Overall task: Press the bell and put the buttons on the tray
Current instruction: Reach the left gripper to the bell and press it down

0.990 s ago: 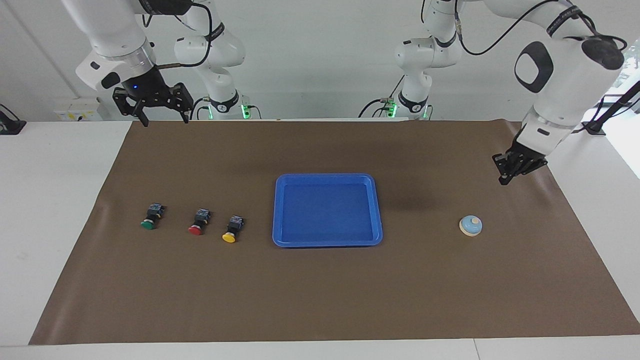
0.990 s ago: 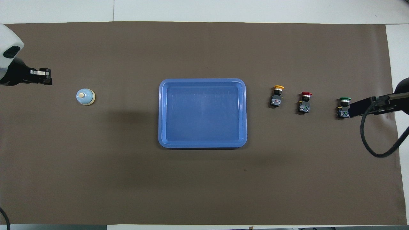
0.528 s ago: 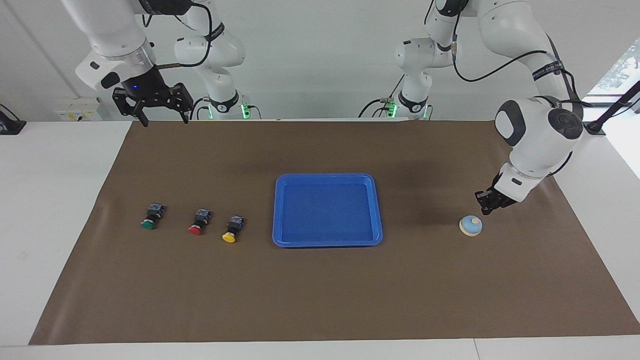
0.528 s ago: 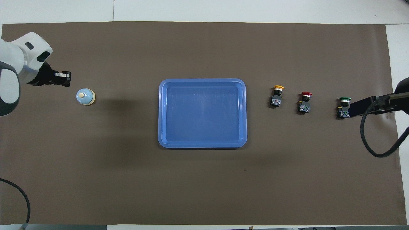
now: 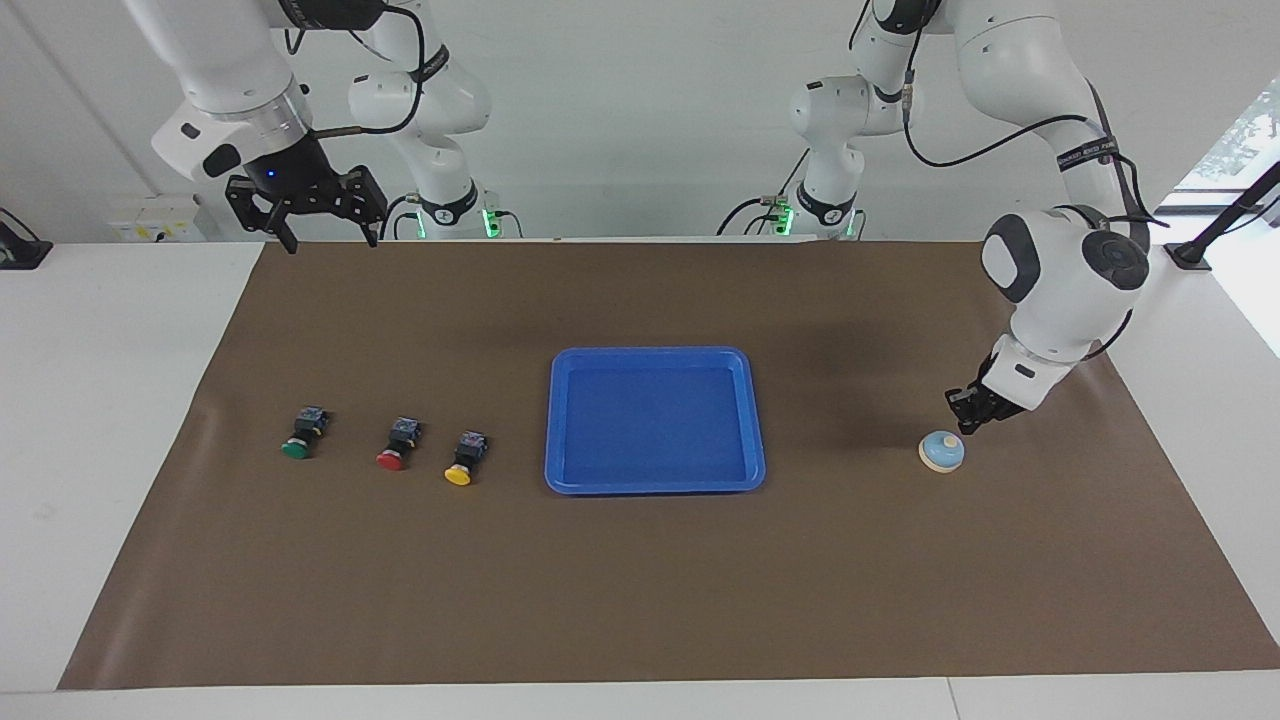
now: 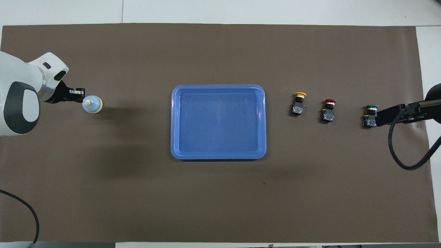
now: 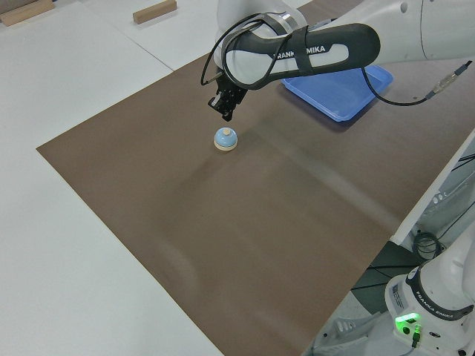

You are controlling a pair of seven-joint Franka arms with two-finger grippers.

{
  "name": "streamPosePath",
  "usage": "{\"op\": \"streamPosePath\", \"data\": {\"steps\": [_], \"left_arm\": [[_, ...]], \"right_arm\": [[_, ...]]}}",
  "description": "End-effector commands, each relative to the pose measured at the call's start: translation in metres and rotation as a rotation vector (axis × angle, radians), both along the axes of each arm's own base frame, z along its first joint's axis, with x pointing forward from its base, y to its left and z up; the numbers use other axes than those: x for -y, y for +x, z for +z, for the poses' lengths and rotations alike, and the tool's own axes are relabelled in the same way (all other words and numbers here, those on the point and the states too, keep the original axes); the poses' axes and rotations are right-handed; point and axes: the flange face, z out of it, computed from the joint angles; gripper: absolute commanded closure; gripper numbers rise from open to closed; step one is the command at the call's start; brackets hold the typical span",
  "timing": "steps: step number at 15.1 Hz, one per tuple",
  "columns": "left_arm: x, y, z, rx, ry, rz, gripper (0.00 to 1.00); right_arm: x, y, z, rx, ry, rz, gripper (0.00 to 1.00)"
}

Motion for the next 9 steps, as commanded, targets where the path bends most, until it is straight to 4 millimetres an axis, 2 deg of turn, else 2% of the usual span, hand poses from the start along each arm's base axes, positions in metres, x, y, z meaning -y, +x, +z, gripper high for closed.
{"op": "streamPosePath", "data": {"steps": [1, 9], "left_arm": [[-0.004, 0.0, -0.011, 0.014, 0.001, -0.009, 1.0], [-0.005, -0.011, -0.05, 0.04, 0.004, -0.008, 1.0]], "right_arm": [[0.003, -0.004, 0.002, 0.01, 0.006, 0.013, 0.0], [0.0, -0.004, 0.002, 0.011, 0.006, 0.019, 0.0]]}}
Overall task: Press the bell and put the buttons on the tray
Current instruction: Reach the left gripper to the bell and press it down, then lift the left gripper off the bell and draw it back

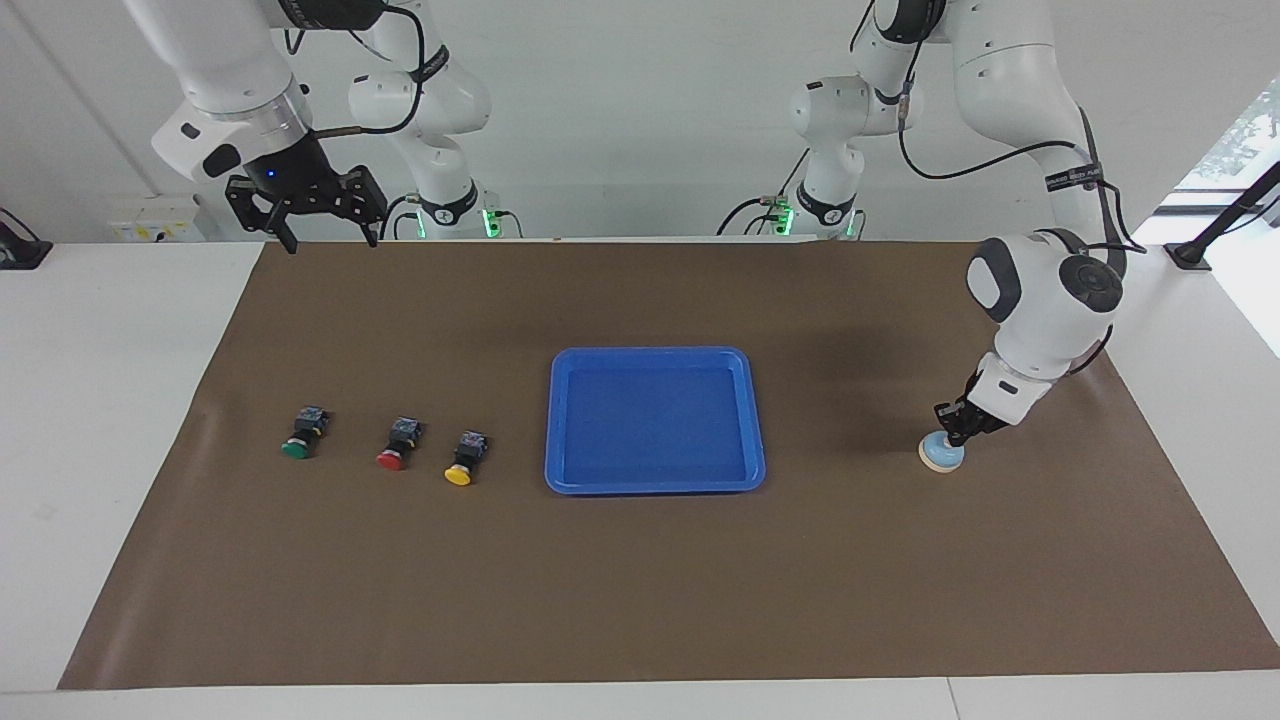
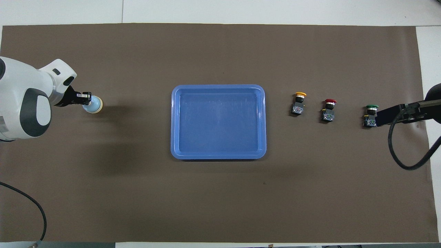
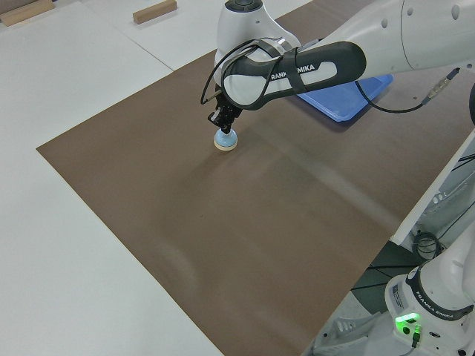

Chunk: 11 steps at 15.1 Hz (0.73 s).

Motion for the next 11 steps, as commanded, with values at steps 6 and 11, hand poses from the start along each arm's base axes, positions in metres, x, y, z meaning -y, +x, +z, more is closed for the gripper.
{"op": "streamPosePath", "data": {"steps": [6, 11], "left_arm": [[-0.006, -0.002, 0.038, -0.017, 0.003, -0.012, 1.0], [-0.005, -0.027, 0.179, -0.035, 0.001, -0.017, 0.46]], "right_arm": [[0.001, -0.005, 0.003, 0.007, 0.006, 0.021, 0.0], [0.004, -0.007, 0.004, 0.005, 0.006, 0.018, 0.0]]}}
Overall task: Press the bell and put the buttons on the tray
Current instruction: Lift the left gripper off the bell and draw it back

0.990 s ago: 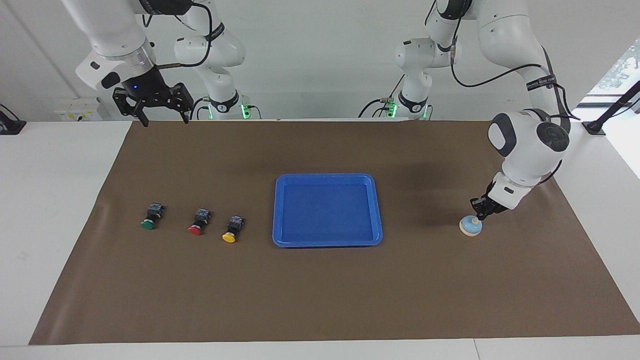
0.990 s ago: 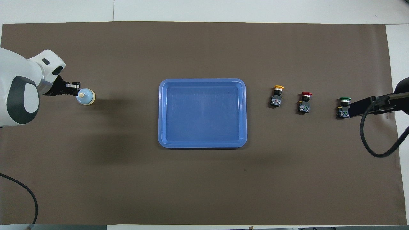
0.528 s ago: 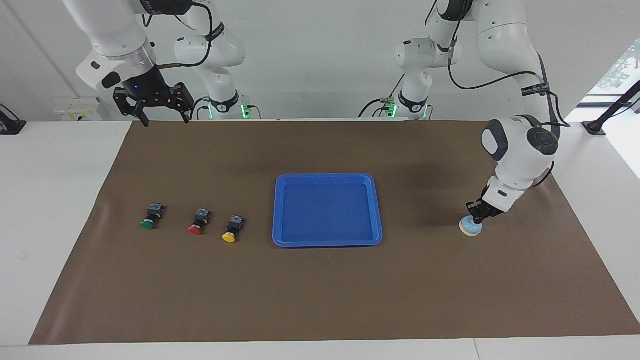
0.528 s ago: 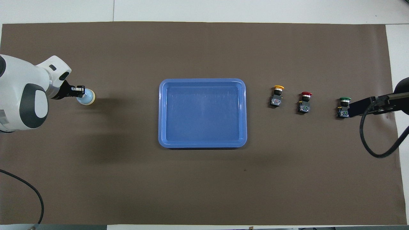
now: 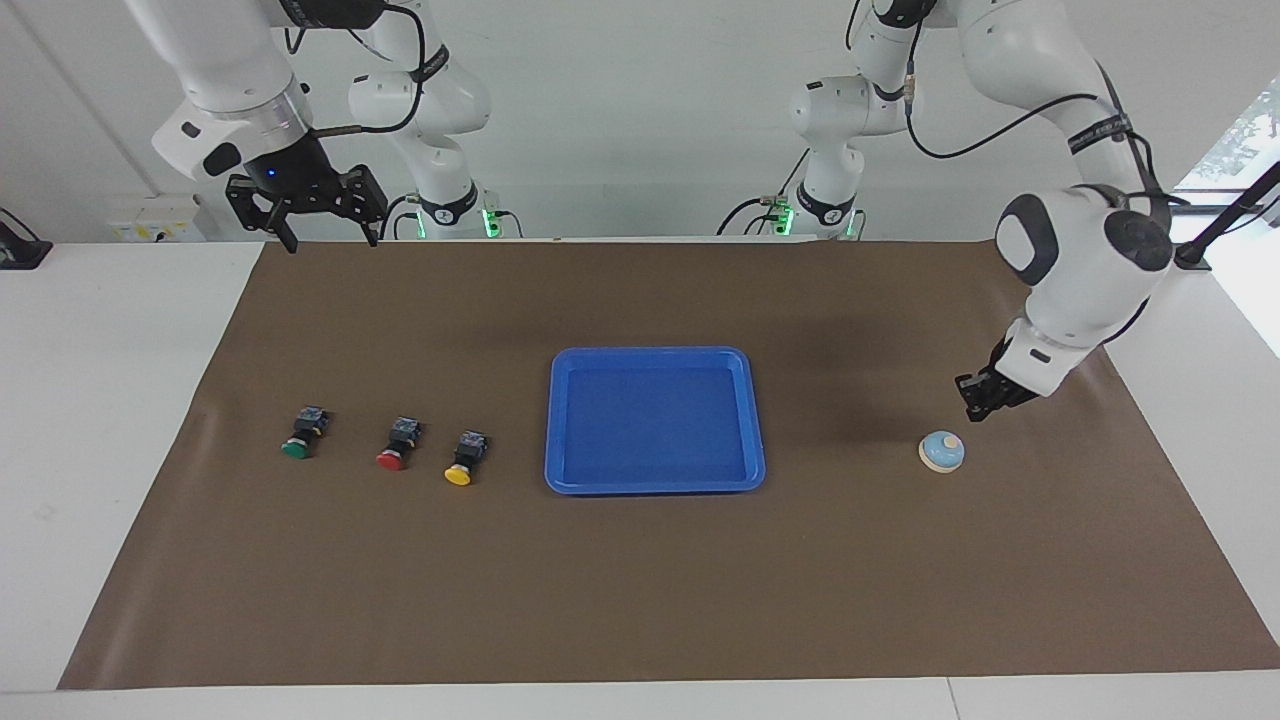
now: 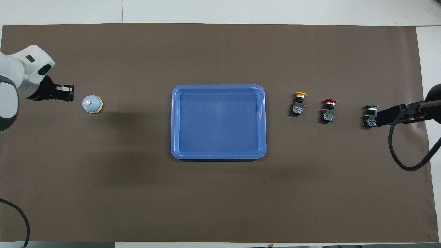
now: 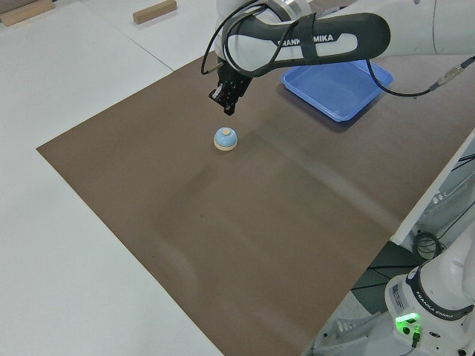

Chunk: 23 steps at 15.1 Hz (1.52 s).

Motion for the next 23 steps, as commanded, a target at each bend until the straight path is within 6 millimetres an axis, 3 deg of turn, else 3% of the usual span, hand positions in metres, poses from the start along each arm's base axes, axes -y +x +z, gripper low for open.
{"op": "streamPosePath", "data": {"steps": [1, 3, 6, 9, 12, 16, 20, 23], "left_arm": [[-0.003, -0.037, 0.091, 0.021, 0.003, -0.012, 0.27], [-0.002, -0.066, 0.136, 0.041, 0.001, -0.011, 0.0], [0.005, -0.094, 0.187, 0.031, -0.004, -0.016, 0.0], [0.011, -0.098, 0.213, 0.019, -0.01, -0.028, 0.0], [0.014, -0.085, 0.194, -0.047, -0.019, -0.032, 0.0], [0.017, -0.091, 0.182, -0.055, -0.022, -0.047, 0.0], [0.022, -0.092, 0.179, -0.052, -0.021, -0.056, 0.0], [0.021, -0.093, 0.178, -0.061, -0.021, -0.054, 0.0]], "right_arm": [[0.004, -0.006, 0.003, 0.003, 0.006, 0.018, 0.0], [0.004, -0.006, 0.003, 0.005, 0.005, 0.015, 0.0], [0.004, -0.004, 0.002, 0.011, 0.005, 0.015, 0.0], [0.005, -0.005, 0.002, 0.008, 0.005, 0.012, 0.0], [0.005, -0.005, 0.001, 0.006, 0.005, 0.012, 0.0], [0.019, -0.007, -0.002, -0.003, 0.004, -0.017, 0.0], [0.027, -0.009, -0.003, -0.009, 0.005, -0.027, 0.0], [0.021, -0.008, -0.003, 0.002, 0.004, -0.022, 0.0]]}}
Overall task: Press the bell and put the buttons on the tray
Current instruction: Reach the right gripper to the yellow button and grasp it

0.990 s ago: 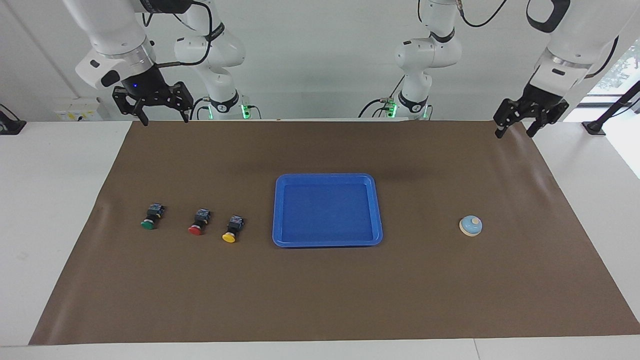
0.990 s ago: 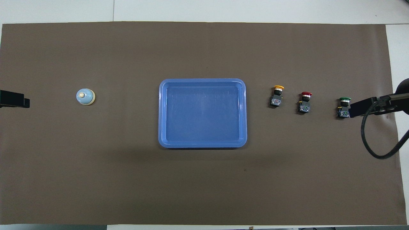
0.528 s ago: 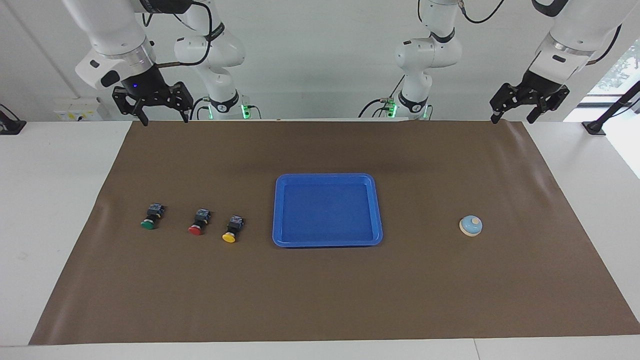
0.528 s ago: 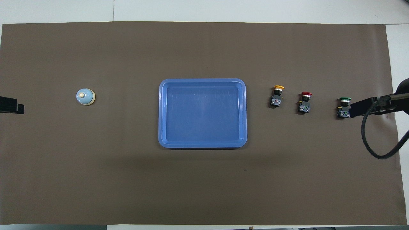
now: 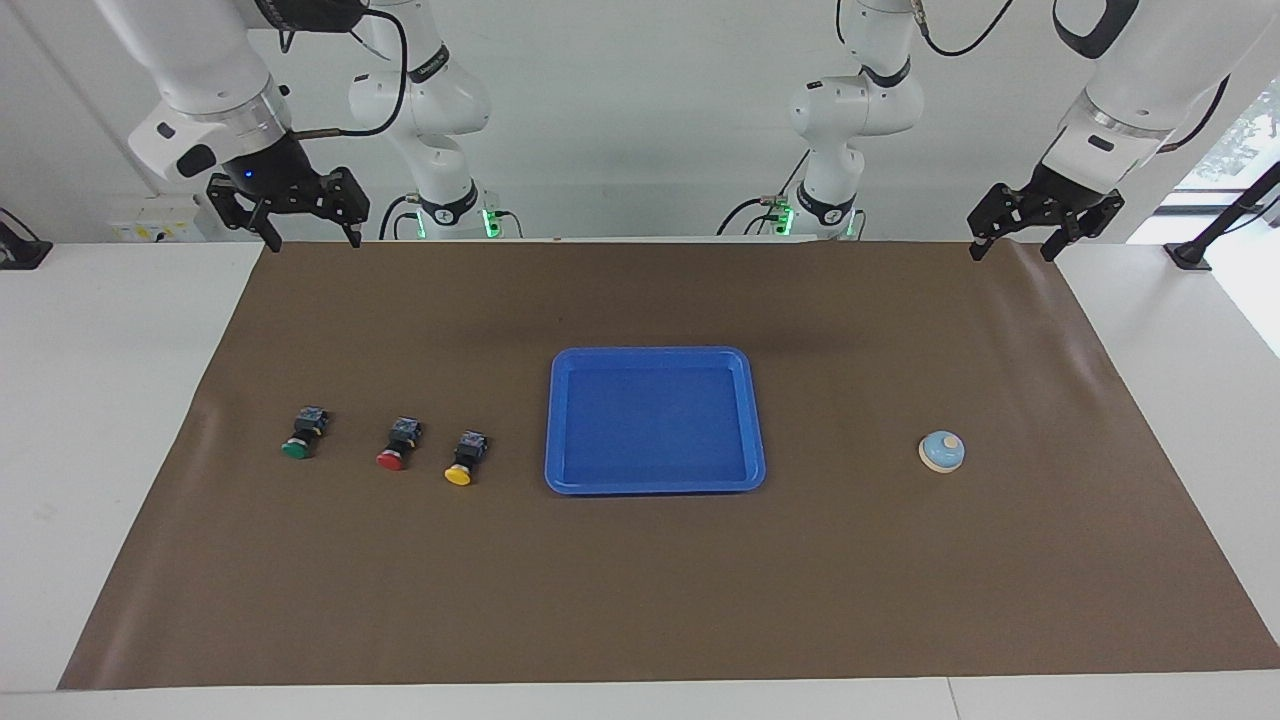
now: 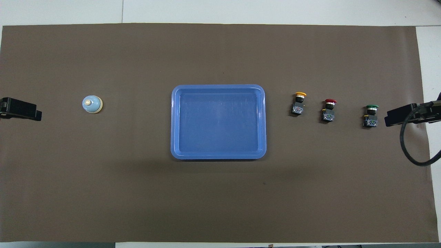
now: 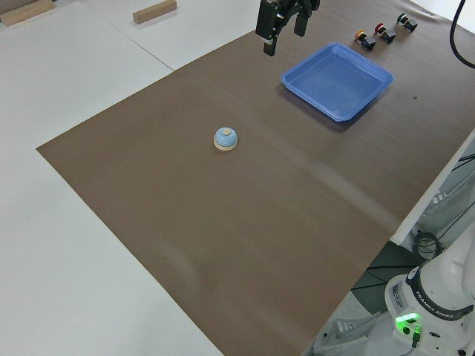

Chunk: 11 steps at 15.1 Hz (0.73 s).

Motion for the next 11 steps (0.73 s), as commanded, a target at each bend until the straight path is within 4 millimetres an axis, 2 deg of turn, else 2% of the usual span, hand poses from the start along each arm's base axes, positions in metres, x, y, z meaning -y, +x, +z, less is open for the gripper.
{"op": "streamPosePath", "data": {"steps": [1, 2, 5, 8, 11], "left_arm": [[0.0, -0.008, 0.001, -0.008, -0.013, -0.01, 0.0], [0.0, -0.008, 0.001, -0.008, -0.013, -0.01, 0.0], [0.0, -0.009, 0.0, -0.017, -0.013, -0.008, 0.0], [-0.001, -0.011, 0.0, -0.037, -0.013, -0.008, 0.0], [-0.002, -0.012, -0.001, -0.042, -0.013, -0.006, 0.0]], "right_arm": [[-0.004, -0.006, -0.005, 0.011, 0.004, 0.023, 0.0], [-0.008, -0.004, -0.009, 0.031, 0.003, 0.021, 0.0], [-0.01, 0.007, -0.041, 0.053, 0.004, 0.014, 0.0], [-0.037, 0.015, -0.08, 0.052, 0.002, -0.033, 0.0], [-0.057, 0.044, -0.125, 0.046, 0.003, -0.081, 0.0]]}}
